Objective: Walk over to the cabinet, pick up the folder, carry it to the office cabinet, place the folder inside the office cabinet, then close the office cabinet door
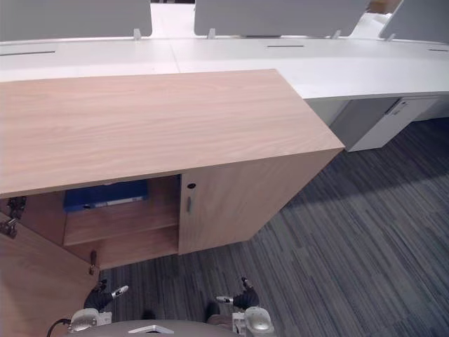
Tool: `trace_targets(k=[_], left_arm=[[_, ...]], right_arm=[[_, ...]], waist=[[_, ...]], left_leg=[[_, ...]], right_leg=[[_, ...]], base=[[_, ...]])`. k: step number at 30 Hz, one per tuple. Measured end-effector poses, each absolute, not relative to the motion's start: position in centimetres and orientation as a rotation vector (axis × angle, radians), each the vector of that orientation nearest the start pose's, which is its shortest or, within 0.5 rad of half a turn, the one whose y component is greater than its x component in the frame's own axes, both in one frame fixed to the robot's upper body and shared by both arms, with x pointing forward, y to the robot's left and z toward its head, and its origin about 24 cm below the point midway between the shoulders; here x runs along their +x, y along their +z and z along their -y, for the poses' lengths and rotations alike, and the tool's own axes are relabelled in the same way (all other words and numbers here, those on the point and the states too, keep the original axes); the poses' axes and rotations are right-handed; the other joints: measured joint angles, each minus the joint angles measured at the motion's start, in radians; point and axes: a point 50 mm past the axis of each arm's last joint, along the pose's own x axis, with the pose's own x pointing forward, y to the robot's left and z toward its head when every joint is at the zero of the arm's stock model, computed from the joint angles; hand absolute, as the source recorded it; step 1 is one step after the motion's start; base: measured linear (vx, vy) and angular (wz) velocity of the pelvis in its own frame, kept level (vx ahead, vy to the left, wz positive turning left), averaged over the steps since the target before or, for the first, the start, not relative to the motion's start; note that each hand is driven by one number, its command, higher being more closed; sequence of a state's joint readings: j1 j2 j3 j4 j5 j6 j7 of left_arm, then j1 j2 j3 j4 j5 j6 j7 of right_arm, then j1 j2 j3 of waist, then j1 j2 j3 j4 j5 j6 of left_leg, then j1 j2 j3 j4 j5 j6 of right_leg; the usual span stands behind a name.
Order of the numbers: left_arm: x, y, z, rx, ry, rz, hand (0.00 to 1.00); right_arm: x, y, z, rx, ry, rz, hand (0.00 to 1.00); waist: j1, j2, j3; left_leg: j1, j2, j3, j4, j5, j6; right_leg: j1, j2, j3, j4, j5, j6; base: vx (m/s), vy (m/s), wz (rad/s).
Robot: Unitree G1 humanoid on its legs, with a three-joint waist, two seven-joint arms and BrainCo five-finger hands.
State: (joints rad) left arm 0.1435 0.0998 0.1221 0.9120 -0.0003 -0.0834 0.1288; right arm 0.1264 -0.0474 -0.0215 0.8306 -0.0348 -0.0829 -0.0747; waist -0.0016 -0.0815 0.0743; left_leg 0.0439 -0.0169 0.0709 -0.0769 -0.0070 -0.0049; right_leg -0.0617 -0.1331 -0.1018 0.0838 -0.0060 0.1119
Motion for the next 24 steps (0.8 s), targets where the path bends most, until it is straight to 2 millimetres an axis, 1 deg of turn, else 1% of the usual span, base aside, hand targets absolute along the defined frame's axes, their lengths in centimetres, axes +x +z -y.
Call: trace_targets(k=[2,3,4,5,6,7,10,11,12,13,14,15,16,17,18,19,20,21,22,24], left_arm=[[10.5,-14.6,-21.9,0.083,0.341,-0.949,0.00],[10.5,-14.5,-22.1,0.081,0.357,-0.947,0.00],[10.6,-14.4,-22.3,0.068,0.379,-0.938,0.00],[10.8,-14.3,-22.4,0.068,0.384,-0.930,0.00],[10.8,-14.2,-22.5,0.071,0.391,-0.922,0.00],[11.1,-14.1,-22.2,0.066,0.390,-0.915,0.00],[11.3,-14.2,-21.8,0.051,0.392,-0.910,0.00],[11.2,-14.2,-21.5,0.044,0.396,-0.912,0.00],[11.2,-14.2,-21.5,0.044,0.396,-0.912,0.00],[11.1,-14.3,-21.0,0.030,0.390,-0.917,0.00],[11.0,-14.4,-20.9,0.026,0.390,-0.919,0.00],[11.0,-14.4,-20.9,0.021,0.393,-0.919,0.00],[10.8,-14.4,-21.1,0.022,0.401,-0.923,0.00],[10.9,-14.3,-21.1,0.014,0.410,-0.917,0.00],[10.8,-14.4,-21.0,0.012,0.408,-0.921,0.00],[10.2,-14.6,-20.7,0.004,0.408,-0.939,0.00],[10.0,-14.7,-20.8,0.009,0.410,-0.945,0.00],[10.0,-14.7,-20.8,0.011,0.409,-0.945,0.00],[10.1,-14.6,-20.8,0.012,0.405,-0.943,0.00],[10.0,-14.7,-20.8,0.012,0.405,-0.946,0.00]], right_arm=[[12.9,-13.9,17.7,-0.090,-0.121,-0.867,0.00],[12.9,-13.9,17.7,-0.089,-0.120,-0.866,0.00],[13.2,-13.8,17.7,-0.090,-0.118,-0.857,0.00],[13.4,-13.8,17.7,-0.090,-0.118,-0.853,0.00],[13.8,-13.6,17.8,-0.093,-0.119,-0.839,0.00],[14.4,-13.2,18.0,-0.096,-0.124,-0.814,0.00],[15.1,-12.7,18.2,-0.089,-0.140,-0.784,0.00],[15.1,-12.7,18.2,-0.089,-0.142,-0.783,0.00],[15.1,-12.7,18.2,-0.089,-0.142,-0.783,0.00],[15.2,-12.6,18.2,-0.087,-0.143,-0.776,0.00],[15.4,-12.5,18.1,-0.086,-0.143,-0.766,0.00],[15.7,-12.2,18.0,-0.082,-0.144,-0.746,0.00],[15.5,-12.1,18.0,-0.073,-0.150,-0.743,0.00],[15.2,-12.2,18.0,-0.063,-0.164,-0.746,0.00],[15.1,-12.2,18.2,-0.072,-0.173,-0.748,0.00],[14.5,-12.4,18.8,-0.087,-0.189,-0.763,0.00],[13.9,-12.6,18.9,-0.075,-0.210,-0.780,0.00],[13.7,-12.7,18.8,-0.069,-0.212,-0.787,0.00],[13.4,-12.9,18.5,-0.058,-0.216,-0.796,0.00],[13.6,-12.8,18.1,-0.047,-0.214,-0.794,0.00]], waist=[[0.002,-0.009,-0.004],[0.008,0.002,0.003],[0.017,-0.012,-0.005],[0.020,-0.016,-0.007],[0.024,0.005,0.006],[0.026,0.003,0.008],[0.026,0.034,0.032],[0.028,0.042,0.039],[0.028,0.042,0.039],[0.028,0.052,0.044],[0.032,0.053,0.044],[0.030,0.051,0.042],[0.024,0.025,0.035],[0.013,0.018,0.043],[0.011,0.025,0.042],[-0.003,0.074,0.023],[-0.007,0.057,0.018],[-0.010,0.054,0.015],[-0.011,0.051,0.014],[-0.009,0.050,0.014]], left_leg=[[-0.039,0.000,-0.047,0.051,-0.020,0.000],[-0.061,-0.002,-0.065,0.077,-0.029,-0.003],[-0.078,-0.003,-0.082,0.098,-0.028,-0.001],[-0.088,-0.004,-0.095,0.107,-0.028,-0.002],[-0.111,-0.004,-0.119,0.127,-0.028,-0.003],[-0.121,-0.002,-0.146,0.136,-0.025,-0.007],[-0.133,0.000,-0.188,0.171,-0.022,-0.012],[-0.137,0.001,-0.180,0.186,-0.024,-0.015],[-0.137,0.001,-0.180,0.186,-0.024,-0.015],[-0.150,0.009,-0.146,0.203,-0.035,-0.015],[-0.150,0.010,-0.143,0.196,-0.046,-0.009],[-0.141,0.013,-0.122,0.155,-0.056,0.003],[-0.115,0.011,-0.086,0.125,-0.066,0.012],[-0.134,0.015,-0.002,0.257,-0.095,0.008],[-0.135,0.026,0.027,0.303,-0.105,0.002],[-0.110,0.049,0.055,0.262,-0.149,0.013],[-0.082,0.033,0.045,0.195,-0.111,0.009],[-0.059,0.024,0.039,0.157,-0.089,0.012],[-0.040,0.014,0.035,0.107,-0.064,0.011],[-0.038,0.011,0.027,0.104,-0.063,0.010]], right_leg=[[0.003,-0.001,0.024,0.015,-0.011,-0.002],[0.008,-0.002,0.041,0.014,-0.026,-0.002],[0.009,-0.002,0.038,0.012,-0.042,-0.002],[0.009,-0.001,0.033,0.011,-0.046,-0.002],[0.009,0.005,0.020,0.008,-0.050,-0.008],[0.016,0.008,-0.003,0.007,-0.053,-0.013],[0.049,0.015,-0.051,0.008,-0.062,-0.028],[0.058,0.015,-0.060,0.018,-0.070,-0.033],[0.058,0.015,-0.060,0.018,-0.070,-0.033],[0.047,0.014,-0.080,0.063,-0.099,-0.034],[0.037,0.014,-0.079,0.079,-0.110,-0.036],[0.023,0.013,-0.080,0.080,-0.130,-0.035],[0.019,-0.010,-0.074,0.058,-0.130,-0.040],[0.026,-0.022,-0.077,0.062,-0.131,-0.040],[0.029,-0.014,-0.079,0.065,-0.132,-0.037],[0.031,0.019,-0.092,0.071,-0.139,-0.027],[0.033,0.008,-0.088,0.066,-0.139,-0.032],[0.039,0.005,-0.087,0.057,-0.129,-0.030],[0.054,0.005,-0.096,0.032,-0.108,-0.021],[0.071,0.006,-0.101,0.008,-0.095,-0.026]], base=[[0.05,0.039,0.72],[0.06,0.027,0.66],[0.06,-0.001,0.58],[0.04,-0.055,0.53],[0.00,-0.095,0.57],[-0.01,-0.094,0.61],[-0.04,-0.056,0.60],[-0.06,-0.035,0.31],[-0.12,-0.024,0.37],[-0.11,-0.021,0.23],[-0.17,-0.039,0.27],[-0.10,-0.027,0.13],[-0.04,-0.001,0.25],[0.02,0.013,0.23],[0.05,0.035,0.24],[0.06,0.021,0.24],[0.08,0.023,0.27],[0.14,0.012,0.28],[0.13,0.018,0.22],[0.13,0.032,0.21]])
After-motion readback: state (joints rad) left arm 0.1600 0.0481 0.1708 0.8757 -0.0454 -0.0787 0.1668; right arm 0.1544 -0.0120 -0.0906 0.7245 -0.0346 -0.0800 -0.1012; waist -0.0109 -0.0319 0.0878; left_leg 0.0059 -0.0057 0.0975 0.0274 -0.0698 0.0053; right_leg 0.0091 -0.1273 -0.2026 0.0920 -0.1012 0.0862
